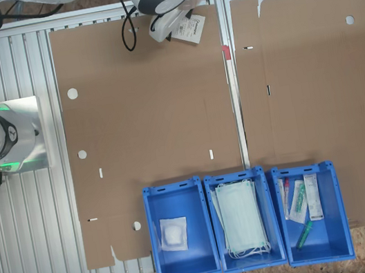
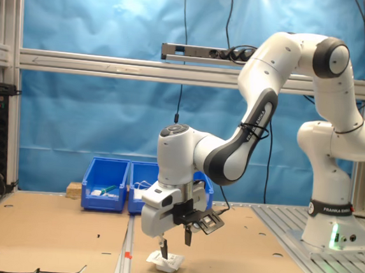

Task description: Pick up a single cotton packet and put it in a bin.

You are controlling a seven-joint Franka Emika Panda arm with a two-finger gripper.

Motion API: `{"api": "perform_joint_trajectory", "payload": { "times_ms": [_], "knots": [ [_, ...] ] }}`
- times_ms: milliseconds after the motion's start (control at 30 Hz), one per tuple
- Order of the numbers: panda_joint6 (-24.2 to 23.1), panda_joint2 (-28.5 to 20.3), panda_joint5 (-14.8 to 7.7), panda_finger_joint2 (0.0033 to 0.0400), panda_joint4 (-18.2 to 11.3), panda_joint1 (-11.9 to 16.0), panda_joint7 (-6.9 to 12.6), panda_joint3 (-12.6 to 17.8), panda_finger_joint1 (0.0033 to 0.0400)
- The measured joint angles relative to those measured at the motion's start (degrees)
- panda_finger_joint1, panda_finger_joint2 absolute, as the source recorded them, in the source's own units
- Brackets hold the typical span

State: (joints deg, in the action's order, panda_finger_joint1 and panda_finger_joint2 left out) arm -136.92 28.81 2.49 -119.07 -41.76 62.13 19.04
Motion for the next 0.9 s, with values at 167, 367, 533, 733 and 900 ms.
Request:
{"api": "perform_joint_trajectory", "payload": {
  "times_ms": [167,367,533,733,900],
  "knots": [
    [0.0,0.0,0.0,0.04,0.11,0.41,0.64,0.03,0.04],
    [0.0,0.04,0.0,0.04,1.09,0.7,1.0,0.1,0.04],
    [0.0,0.06,0.0,0.04,2.46,0.79,1.5,0.11,0.04],
    [0.0,0.08,0.0,0.04,4.13,0.79,1.76,0.1,0.04],
    [0.0,0.13,0.0,0.04,5.06,0.79,1.85,0.04,0.04]
  ]
}}
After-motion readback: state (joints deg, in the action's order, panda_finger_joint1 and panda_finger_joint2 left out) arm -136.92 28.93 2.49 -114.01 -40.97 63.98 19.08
